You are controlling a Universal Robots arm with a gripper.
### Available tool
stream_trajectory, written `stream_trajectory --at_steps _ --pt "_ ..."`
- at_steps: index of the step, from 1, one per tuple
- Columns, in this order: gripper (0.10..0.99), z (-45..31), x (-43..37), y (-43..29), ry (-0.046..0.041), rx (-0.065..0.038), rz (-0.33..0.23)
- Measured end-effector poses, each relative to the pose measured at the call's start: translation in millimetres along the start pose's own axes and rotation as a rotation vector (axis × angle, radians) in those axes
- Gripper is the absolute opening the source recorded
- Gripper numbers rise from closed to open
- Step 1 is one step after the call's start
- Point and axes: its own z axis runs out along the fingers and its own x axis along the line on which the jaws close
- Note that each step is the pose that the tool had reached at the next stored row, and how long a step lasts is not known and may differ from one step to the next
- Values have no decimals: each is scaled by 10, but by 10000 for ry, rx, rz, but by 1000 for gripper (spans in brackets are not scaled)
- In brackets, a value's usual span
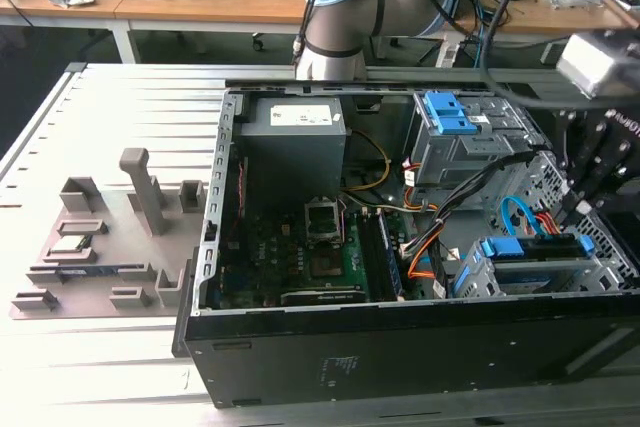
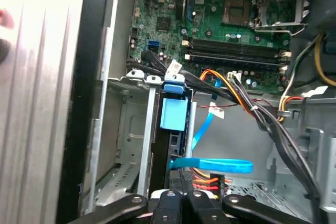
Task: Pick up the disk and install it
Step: 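Insert the second disk wire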
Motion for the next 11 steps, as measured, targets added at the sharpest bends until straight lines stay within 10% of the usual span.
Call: stream_trajectory --at_steps 4,11 --pt "106 -320 15 15 0 0 0" --pt "106 -339 16 16 0 0 0"
